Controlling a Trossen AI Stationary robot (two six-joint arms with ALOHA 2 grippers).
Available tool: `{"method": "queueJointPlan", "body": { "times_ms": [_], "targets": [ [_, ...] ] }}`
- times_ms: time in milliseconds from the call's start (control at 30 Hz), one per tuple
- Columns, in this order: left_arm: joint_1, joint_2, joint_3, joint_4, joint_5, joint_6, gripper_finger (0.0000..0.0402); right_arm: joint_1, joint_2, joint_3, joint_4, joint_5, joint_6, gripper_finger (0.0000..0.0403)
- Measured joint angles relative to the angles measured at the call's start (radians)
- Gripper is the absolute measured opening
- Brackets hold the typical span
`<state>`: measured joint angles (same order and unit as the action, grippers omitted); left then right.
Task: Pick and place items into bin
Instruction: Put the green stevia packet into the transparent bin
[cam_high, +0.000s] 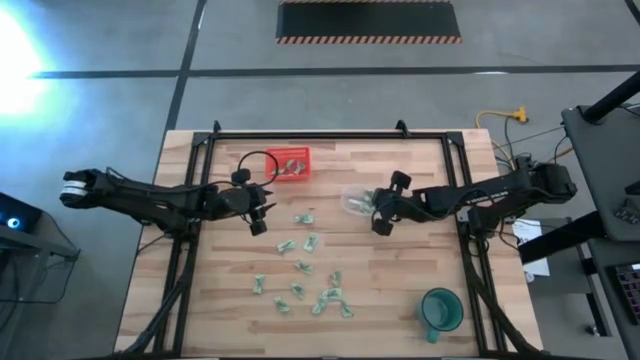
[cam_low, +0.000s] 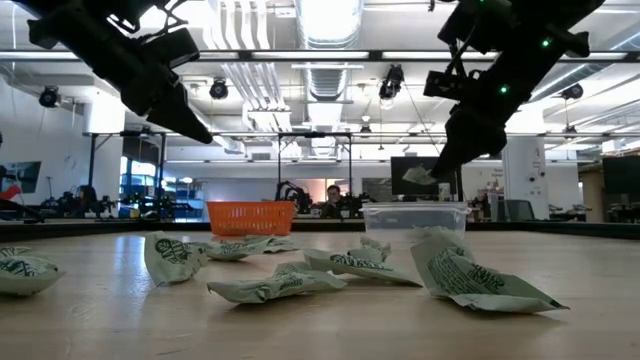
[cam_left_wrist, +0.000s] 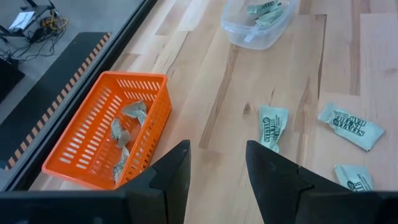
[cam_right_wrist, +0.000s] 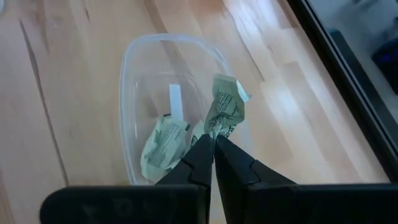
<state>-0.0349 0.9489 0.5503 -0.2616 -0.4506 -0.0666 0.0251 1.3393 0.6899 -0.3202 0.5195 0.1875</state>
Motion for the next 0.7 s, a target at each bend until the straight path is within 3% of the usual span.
{"method": "queueJointPlan", "body": {
  "times_ms": [300,600,700],
  "targets": [
    [0.000,0.000,-0.001,0.000,0.000,-0.004,0.0139,0.000,0.001,-0.020,0.062,-0.001,-0.002,0.0021],
    [0.000,0.000,-0.001,0.006,0.009,-0.007,0.0139,0.000,0.001,-0.025,0.081,0.001,-0.012,0.0104],
    [-0.001,0.000,-0.001,0.022,0.091,-0.006,0.0139,0.001,-0.002,-0.025,0.092,0.001,-0.039,0.0125]
  ]
}}
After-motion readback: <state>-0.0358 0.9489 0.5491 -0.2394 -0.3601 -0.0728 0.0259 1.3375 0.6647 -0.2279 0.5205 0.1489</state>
